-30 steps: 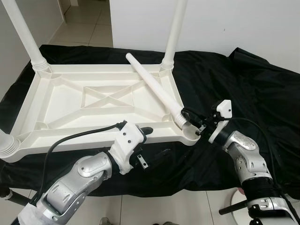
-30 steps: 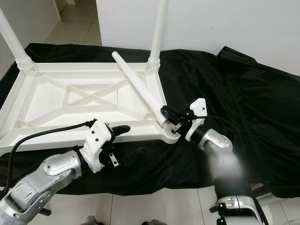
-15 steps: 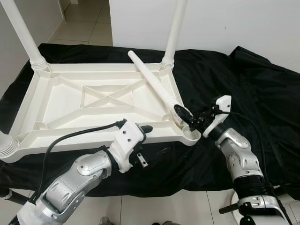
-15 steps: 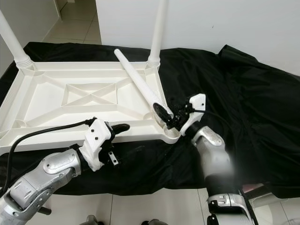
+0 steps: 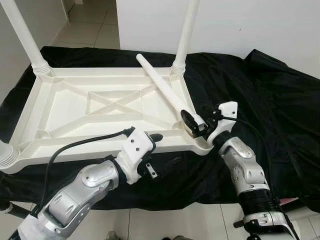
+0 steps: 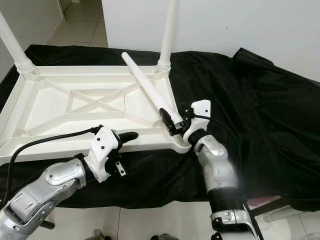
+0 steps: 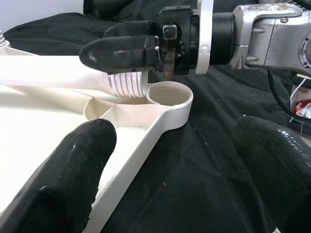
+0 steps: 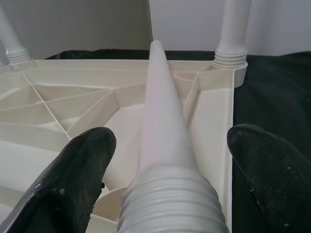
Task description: Building children table
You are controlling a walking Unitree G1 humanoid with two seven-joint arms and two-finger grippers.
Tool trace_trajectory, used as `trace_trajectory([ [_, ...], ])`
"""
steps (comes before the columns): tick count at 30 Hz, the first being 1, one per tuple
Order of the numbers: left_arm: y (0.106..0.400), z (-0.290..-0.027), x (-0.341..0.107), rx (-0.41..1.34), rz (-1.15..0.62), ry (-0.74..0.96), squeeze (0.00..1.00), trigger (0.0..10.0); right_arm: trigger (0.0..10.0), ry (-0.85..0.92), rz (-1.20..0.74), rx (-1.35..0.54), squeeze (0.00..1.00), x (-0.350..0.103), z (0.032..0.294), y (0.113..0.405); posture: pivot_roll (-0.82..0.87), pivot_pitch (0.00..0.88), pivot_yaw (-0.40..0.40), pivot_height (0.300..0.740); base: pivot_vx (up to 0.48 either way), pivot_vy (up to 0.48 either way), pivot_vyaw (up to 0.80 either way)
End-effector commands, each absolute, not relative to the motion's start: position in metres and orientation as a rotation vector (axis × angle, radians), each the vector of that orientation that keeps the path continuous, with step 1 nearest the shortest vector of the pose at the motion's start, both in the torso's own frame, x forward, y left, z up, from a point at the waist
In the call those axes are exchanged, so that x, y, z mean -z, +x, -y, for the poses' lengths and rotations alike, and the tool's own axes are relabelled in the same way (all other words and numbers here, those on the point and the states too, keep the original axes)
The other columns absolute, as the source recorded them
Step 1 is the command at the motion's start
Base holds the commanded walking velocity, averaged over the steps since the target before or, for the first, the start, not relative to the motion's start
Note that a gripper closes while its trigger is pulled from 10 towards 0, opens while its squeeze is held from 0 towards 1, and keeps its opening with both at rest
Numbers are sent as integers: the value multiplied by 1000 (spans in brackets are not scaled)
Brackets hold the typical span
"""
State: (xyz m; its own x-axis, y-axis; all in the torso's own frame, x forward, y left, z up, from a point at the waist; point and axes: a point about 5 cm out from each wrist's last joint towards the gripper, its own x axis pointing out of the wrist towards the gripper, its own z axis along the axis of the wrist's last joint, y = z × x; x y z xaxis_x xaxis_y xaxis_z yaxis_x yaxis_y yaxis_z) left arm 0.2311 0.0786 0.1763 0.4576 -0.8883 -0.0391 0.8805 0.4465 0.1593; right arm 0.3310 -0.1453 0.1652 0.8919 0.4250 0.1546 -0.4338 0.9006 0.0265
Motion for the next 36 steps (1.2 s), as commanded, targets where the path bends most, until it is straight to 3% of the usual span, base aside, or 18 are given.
trace_trajectory([
  [1, 225, -76, -174, 1239, 30, 175, 0, 10000, 10000, 63, 98, -422, 0, -154, 146, 329, 10, 104, -46, 740, 0, 0, 0],
  [19, 226, -70, -174, 1232, 44, 164, 0, 10000, 10000, 43, 20, -426, 0, -138, 121, 345, 7, 97, -57, 740, 0, 0, 0],
  [33, 227, -66, -175, 1205, 59, 157, 0, 10000, 10000, 9, 3, -427, 0, -137, 123, 356, 12, 99, -68, 740, 0, 0, 0],
  [34, 228, -66, -175, 1201, 59, 156, 0, 10000, 7765, 17, -6, -434, 0, -136, 123, 357, 12, 99, -68, 740, 0, 0, 0],
  [36, 227, -66, -175, 1199, 59, 155, 0, 10000, 7765, 21, -10, -439, 0, -134, 123, 357, 12, 100, -70, 740, 0, 0, 0],
])
